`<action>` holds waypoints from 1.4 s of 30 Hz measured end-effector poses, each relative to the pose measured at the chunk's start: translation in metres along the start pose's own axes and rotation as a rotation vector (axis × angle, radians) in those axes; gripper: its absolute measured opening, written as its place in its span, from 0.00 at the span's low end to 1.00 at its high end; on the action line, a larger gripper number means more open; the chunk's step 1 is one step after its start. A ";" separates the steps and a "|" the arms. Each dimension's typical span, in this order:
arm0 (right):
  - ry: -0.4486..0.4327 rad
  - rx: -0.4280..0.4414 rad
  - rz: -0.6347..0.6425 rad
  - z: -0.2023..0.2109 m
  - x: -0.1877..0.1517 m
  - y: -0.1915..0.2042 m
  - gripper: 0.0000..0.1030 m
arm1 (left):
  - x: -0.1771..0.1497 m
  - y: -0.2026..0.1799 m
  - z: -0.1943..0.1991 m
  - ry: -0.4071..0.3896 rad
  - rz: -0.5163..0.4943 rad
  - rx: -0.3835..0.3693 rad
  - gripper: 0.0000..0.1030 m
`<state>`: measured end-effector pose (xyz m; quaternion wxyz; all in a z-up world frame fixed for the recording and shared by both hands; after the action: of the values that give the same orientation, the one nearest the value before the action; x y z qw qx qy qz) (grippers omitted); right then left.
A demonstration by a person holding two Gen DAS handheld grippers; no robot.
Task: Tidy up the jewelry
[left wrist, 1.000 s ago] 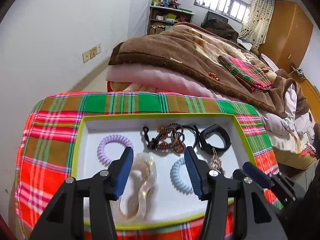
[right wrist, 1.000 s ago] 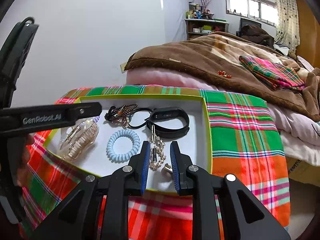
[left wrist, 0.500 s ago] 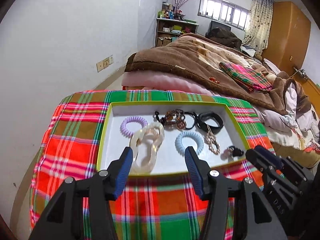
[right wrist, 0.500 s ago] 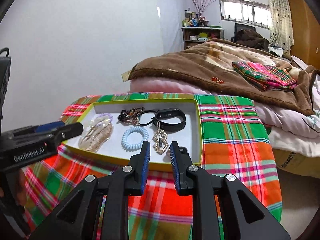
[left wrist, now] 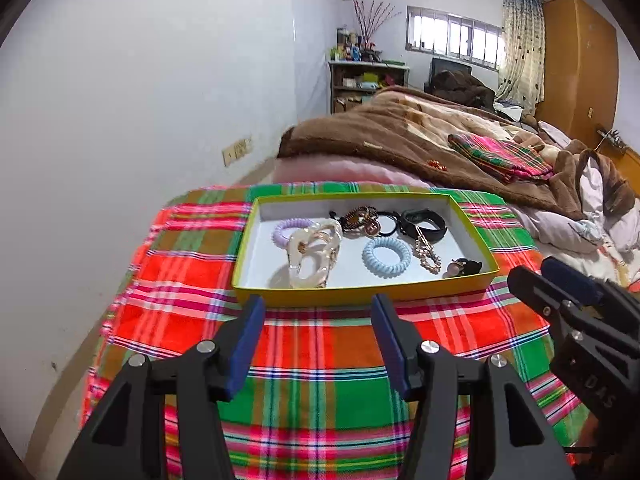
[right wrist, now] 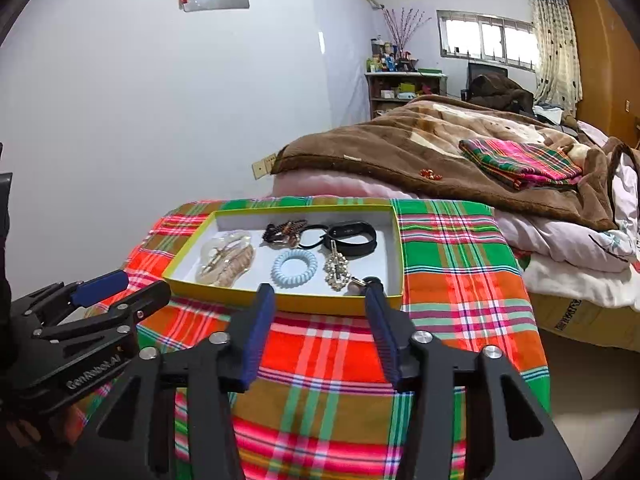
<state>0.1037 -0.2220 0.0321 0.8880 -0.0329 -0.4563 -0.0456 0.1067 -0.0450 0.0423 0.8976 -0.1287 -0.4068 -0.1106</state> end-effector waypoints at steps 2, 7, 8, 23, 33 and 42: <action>-0.011 0.001 -0.004 0.006 -0.002 0.000 0.47 | -0.003 -0.001 0.004 -0.007 -0.002 -0.004 0.56; -0.025 -0.016 0.004 0.016 -0.006 0.001 0.47 | -0.010 -0.003 0.011 -0.021 0.002 0.027 0.56; -0.024 -0.016 0.000 0.017 -0.007 0.002 0.47 | -0.012 -0.004 0.012 -0.023 -0.001 0.035 0.56; -0.030 -0.007 0.001 0.025 -0.013 0.006 0.47 | -0.018 -0.011 0.017 -0.032 -0.010 0.046 0.56; -0.027 -0.012 -0.003 0.024 -0.012 0.005 0.47 | -0.019 -0.007 0.017 -0.029 0.015 0.041 0.56; -0.027 -0.012 0.000 0.024 -0.012 0.007 0.47 | -0.019 -0.006 0.016 -0.022 0.022 0.039 0.56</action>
<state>0.0779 -0.2119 0.0360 0.8816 -0.0388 -0.4680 -0.0478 0.0814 -0.0438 0.0390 0.8966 -0.1170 -0.4172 -0.0915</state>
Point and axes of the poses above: each gripper's, at about its wrist camera, not at the fingertips, and z roughly against the way its jaws point, y to its left, x to its top, the point moved 1 cm from there along -z, roughly the way its jaws point, and after that the axes turned 15 degrees about -x, right-handed, at the moved point
